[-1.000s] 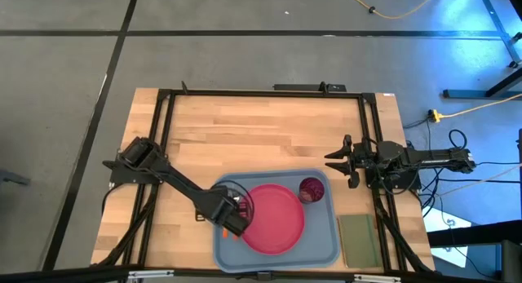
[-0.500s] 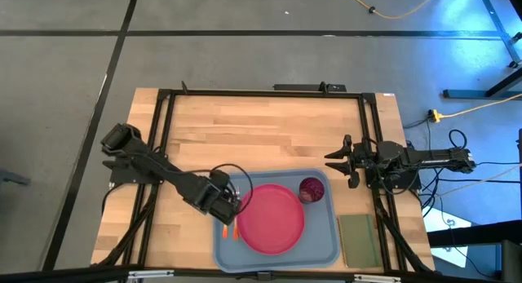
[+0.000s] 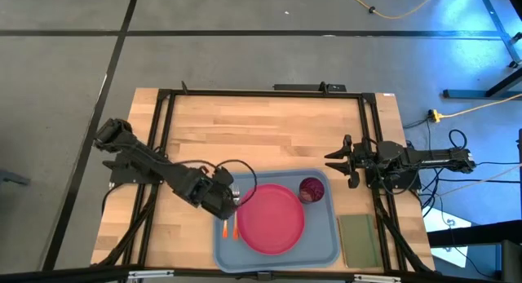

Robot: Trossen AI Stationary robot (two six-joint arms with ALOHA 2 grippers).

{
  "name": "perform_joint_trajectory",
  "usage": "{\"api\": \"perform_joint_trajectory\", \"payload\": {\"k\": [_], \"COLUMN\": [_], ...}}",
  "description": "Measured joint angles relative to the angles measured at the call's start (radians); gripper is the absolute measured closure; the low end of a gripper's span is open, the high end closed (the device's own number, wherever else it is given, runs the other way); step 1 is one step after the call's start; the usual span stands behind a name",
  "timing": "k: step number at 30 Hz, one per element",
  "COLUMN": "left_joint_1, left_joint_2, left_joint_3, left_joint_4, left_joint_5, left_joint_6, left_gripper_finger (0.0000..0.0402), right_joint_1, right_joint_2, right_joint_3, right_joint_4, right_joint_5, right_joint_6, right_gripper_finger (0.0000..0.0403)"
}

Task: Pick and place plate/cup/fork/spoon on tray
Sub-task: Return to Home Position

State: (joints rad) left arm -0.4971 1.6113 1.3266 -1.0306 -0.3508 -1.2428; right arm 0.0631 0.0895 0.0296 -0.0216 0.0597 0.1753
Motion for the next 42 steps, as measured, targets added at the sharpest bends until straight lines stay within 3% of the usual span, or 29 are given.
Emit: {"api": "perform_joint_trajectory", "payload": {"k": [14,16,19,22,25,28,31,35,42], "left_joint_1": [-0.018,-0.019,-0.018,-0.021,-0.031,-0.033,-0.018,0.022,0.113], "left_joint_2": [-0.295,-0.307,-0.317,-0.341,-0.413,-0.525,-0.647,-0.801,-0.967], "left_joint_3": [0.000,0.000,-0.003,-0.038,-0.144,-0.312,-0.495,-0.709,-1.059], "left_joint_4": [-0.015,-0.015,-0.019,0.017,0.108,0.353,0.608,0.823,1.253], "left_joint_5": [-0.111,-0.148,-0.076,-0.057,-0.028,0.062,0.154,0.159,0.321], "left_joint_6": [0.489,0.506,0.613,0.701,0.743,0.847,0.940,0.946,0.991], "left_gripper_finger": [0.0329,0.0329,0.0329,0.0329,0.0329,0.0329,0.0329,0.0329,0.0329], "right_joint_1": [0.000,0.000,0.000,0.000,0.000,0.000,0.000,0.000,0.000], "right_joint_2": [0.000,0.000,0.000,0.000,0.002,-0.001,-0.001,0.000,0.000], "right_joint_3": [0.000,0.000,0.000,0.000,0.000,0.000,0.000,0.000,0.000], "right_joint_4": [0.003,0.008,0.005,-0.010,0.012,0.015,0.015,0.015,0.010], "right_joint_5": [0.000,0.000,-0.003,-0.113,-0.230,-0.270,-0.270,-0.263,-0.185], "right_joint_6": [0.001,0.066,0.244,0.322,0.347,0.381,0.392,0.374,0.363], "right_gripper_finger": [0.0269,0.0269,0.0269,0.0269,0.0269,0.0269,0.0269,0.0269,0.0269]}}
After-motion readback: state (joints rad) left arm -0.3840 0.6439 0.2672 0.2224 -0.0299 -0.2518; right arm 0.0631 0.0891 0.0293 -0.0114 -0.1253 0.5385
